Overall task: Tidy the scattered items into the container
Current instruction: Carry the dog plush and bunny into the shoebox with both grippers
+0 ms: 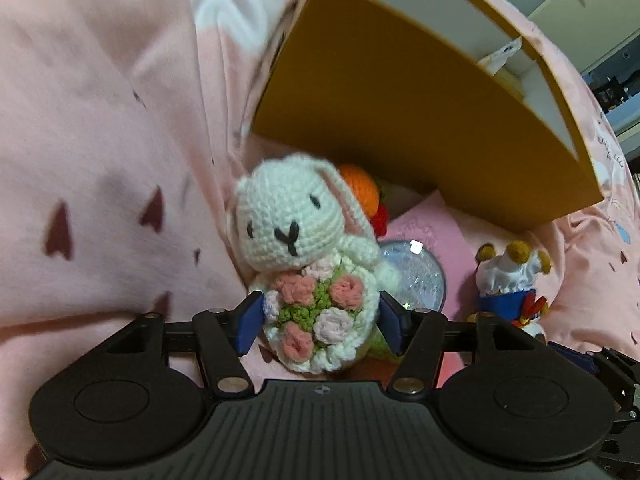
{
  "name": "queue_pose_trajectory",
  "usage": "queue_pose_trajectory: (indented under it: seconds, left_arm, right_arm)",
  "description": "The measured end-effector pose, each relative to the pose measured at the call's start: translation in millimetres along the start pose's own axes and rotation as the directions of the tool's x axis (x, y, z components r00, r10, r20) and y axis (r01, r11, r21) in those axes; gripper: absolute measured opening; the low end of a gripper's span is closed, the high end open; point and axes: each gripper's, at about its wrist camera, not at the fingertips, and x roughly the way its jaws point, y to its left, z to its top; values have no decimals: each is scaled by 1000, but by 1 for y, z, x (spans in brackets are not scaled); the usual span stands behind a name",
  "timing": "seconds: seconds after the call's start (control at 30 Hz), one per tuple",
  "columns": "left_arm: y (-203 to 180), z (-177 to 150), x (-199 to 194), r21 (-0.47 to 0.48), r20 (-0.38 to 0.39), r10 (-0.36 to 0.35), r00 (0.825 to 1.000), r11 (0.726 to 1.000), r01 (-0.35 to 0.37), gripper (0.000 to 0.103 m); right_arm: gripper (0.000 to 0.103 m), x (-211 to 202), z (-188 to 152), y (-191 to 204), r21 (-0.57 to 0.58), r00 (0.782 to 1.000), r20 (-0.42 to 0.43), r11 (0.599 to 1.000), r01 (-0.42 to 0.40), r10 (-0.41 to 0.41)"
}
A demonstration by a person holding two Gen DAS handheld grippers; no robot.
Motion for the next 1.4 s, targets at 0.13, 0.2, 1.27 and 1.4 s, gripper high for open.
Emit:
queue_pose_trajectory:
  seconds: [0.13,0.2,1.27,1.4]
  left_arm:
    - [3,-2,7,-13,-15,-22,1000,1000,21,69]
    - [3,-3,8,-10,-12,-28,1000,1000,28,68]
    - [-53,-8,-127,356,279,-59,958,933,-46,61]
    - [-73,19,-145,425,310,-84,947,903,-59,61]
  right_arm:
    - [73,11,1,5,-6,1000,-22,1000,-7,7]
    - [69,16,1,8,-9,999,-34,1000,-10,9]
    - [59,-85,49,14,-45,934,311,984,-172,177]
    - [59,-89,77,9,-41,914,345,976,-214,215]
